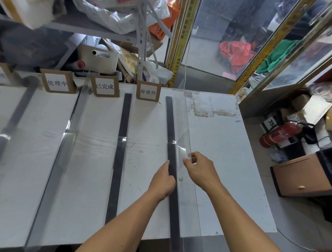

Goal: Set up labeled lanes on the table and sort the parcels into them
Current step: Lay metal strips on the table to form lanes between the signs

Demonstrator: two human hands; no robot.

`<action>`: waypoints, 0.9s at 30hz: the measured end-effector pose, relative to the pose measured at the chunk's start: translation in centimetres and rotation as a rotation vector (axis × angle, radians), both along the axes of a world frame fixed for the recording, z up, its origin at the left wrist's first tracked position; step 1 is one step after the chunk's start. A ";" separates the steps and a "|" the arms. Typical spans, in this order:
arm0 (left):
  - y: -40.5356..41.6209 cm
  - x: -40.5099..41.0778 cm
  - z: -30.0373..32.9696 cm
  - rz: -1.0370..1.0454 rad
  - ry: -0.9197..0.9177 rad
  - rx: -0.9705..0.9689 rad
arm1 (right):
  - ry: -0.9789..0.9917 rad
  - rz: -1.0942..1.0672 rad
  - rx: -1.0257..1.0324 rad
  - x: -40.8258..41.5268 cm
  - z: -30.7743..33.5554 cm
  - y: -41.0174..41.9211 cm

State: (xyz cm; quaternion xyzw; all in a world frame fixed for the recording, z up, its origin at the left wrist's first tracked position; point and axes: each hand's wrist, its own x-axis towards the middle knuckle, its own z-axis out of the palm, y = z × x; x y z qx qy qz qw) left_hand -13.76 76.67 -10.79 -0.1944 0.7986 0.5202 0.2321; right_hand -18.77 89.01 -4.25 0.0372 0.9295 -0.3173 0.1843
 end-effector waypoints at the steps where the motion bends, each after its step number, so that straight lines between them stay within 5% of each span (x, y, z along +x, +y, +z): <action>1: 0.0 0.1 0.0 -0.045 0.006 -0.024 | 0.004 0.000 -0.002 0.0 0.0 -0.1; 27: -1.1 -1.1 0.6 -0.063 0.057 -0.065 | -0.034 -0.009 0.047 -1.2 -0.1 -0.4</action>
